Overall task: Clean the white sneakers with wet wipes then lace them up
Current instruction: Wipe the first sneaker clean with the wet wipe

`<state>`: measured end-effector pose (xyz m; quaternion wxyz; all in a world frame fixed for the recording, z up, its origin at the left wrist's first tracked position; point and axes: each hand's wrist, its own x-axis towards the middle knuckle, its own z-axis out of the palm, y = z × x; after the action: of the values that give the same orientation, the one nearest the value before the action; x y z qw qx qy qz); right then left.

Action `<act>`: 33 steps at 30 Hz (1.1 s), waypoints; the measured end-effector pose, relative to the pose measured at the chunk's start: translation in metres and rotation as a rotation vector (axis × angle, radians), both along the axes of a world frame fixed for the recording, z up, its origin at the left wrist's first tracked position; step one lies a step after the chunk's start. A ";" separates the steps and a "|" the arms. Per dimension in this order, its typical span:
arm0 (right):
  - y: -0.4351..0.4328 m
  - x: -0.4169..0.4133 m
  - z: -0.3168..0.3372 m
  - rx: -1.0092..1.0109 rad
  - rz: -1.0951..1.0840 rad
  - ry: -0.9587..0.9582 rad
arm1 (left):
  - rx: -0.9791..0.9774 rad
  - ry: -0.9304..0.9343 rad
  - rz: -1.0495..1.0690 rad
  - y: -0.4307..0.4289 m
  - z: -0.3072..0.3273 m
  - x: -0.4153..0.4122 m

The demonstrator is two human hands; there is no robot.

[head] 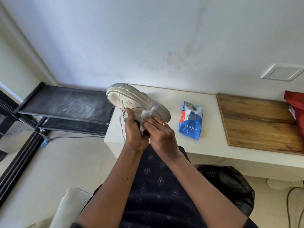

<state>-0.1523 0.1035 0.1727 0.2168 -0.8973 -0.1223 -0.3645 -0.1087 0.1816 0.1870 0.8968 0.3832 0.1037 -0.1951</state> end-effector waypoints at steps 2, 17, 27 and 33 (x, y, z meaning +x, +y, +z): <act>0.008 0.009 0.008 0.015 -0.017 0.019 | 0.024 -0.049 -0.038 0.000 -0.002 -0.003; 0.017 0.002 0.011 0.036 -0.175 0.182 | -0.148 -0.030 0.133 0.009 0.007 0.004; 0.015 0.011 0.025 0.037 -0.226 0.239 | -0.035 0.086 0.205 0.009 0.002 0.007; -0.007 -0.011 0.016 0.392 -0.271 0.476 | -0.172 0.063 0.274 0.017 0.026 0.008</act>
<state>-0.1638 0.0962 0.1885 0.3573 -0.9066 0.1247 -0.1867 -0.1010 0.1987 0.2131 0.9408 0.2810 0.1662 -0.0909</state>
